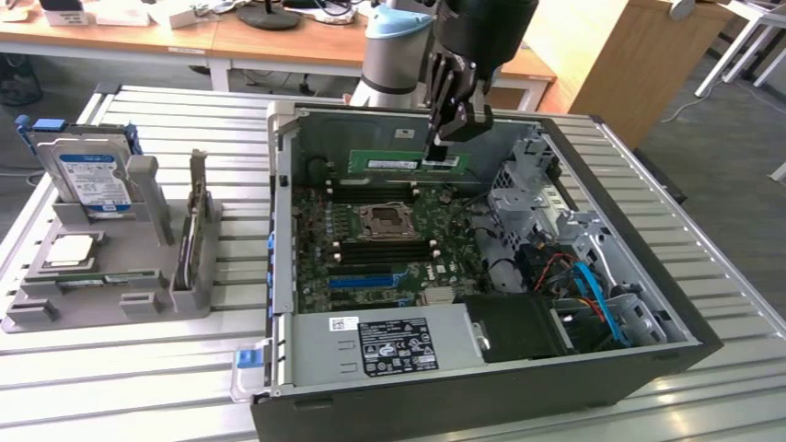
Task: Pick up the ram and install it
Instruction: 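Pick up the ram and move it above insertion slot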
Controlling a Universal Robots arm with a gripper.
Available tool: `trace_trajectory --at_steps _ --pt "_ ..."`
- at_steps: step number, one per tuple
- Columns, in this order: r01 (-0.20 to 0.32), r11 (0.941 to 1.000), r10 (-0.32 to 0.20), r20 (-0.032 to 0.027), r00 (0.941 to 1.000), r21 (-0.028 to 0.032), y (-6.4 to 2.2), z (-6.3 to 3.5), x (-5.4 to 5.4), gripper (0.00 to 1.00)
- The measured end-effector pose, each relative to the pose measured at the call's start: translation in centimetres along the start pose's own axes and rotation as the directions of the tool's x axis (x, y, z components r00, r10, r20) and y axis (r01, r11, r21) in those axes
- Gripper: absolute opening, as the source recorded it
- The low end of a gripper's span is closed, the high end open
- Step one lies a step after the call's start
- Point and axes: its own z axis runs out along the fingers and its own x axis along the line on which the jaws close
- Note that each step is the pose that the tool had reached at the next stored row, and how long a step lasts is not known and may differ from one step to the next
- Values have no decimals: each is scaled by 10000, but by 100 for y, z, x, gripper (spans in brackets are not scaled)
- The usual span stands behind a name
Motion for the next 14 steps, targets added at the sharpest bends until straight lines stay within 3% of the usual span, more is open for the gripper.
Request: trace_trajectory --at_steps 9,14 --pt "-1 10000 1 0 10000 2 -1 10 -60 12" --pt "-1 10000 1 -1 10000 1 -4 96 -59 12"
